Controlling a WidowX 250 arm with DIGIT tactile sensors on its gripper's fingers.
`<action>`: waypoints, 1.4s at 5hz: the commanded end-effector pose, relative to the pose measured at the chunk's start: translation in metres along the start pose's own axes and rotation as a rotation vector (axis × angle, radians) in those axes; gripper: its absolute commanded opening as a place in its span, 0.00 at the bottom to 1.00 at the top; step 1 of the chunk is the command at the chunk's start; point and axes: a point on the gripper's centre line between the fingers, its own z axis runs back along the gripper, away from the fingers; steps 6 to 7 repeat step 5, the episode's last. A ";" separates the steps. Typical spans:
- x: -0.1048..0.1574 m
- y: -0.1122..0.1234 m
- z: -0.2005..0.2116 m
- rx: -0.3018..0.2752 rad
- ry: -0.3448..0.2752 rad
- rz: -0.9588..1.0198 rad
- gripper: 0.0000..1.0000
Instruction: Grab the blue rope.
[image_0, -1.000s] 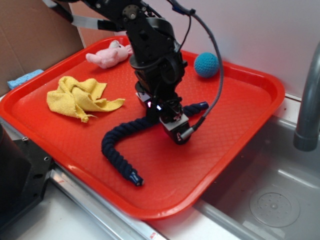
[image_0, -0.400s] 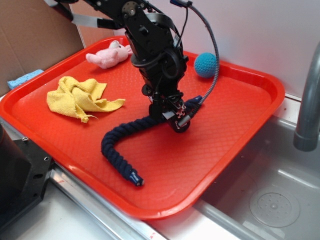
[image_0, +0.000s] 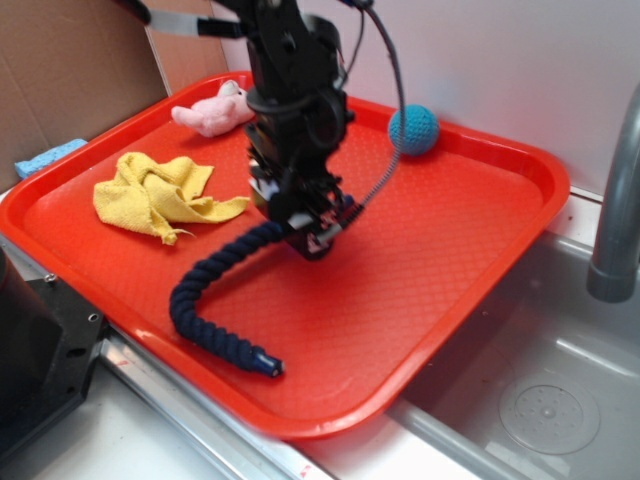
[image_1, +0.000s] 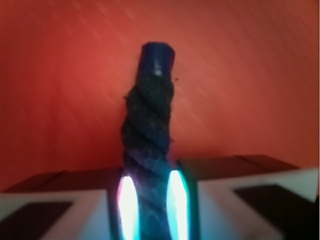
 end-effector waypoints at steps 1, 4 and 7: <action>-0.001 0.034 0.104 -0.029 -0.044 0.214 0.00; -0.025 0.048 0.170 -0.020 -0.166 0.285 0.00; -0.018 0.047 0.164 -0.027 -0.079 0.259 0.00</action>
